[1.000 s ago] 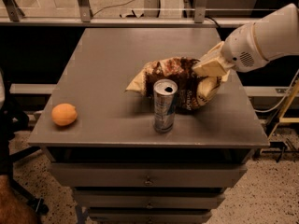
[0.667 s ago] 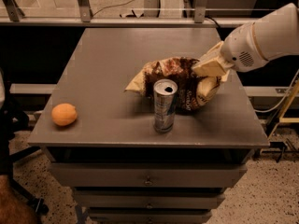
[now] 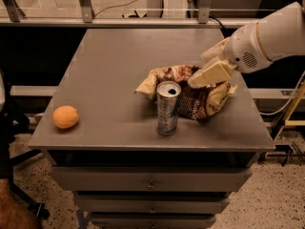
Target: Move brown chip bag near redbull can
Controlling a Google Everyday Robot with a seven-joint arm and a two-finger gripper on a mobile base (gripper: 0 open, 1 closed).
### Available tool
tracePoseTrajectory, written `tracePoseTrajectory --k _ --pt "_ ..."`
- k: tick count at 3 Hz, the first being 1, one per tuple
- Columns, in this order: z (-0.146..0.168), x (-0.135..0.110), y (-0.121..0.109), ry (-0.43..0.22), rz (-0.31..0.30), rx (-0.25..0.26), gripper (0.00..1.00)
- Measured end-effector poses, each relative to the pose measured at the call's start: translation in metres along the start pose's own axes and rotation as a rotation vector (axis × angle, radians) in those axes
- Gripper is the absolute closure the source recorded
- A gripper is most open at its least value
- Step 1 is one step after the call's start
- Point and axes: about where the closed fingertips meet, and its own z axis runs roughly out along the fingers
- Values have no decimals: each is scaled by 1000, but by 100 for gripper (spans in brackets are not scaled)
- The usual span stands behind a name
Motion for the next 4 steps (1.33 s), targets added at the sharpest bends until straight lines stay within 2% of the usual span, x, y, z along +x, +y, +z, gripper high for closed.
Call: tracePoseTrajectory --k 1,2,3,4 --pt "0 -1 1 0 -2 -1 0" --pt "0 -1 1 0 -3 -1 0" --pt "-21 -6 1 -25 -8 54 0" --pt "-55 -12 5 -24 -32 156 0"
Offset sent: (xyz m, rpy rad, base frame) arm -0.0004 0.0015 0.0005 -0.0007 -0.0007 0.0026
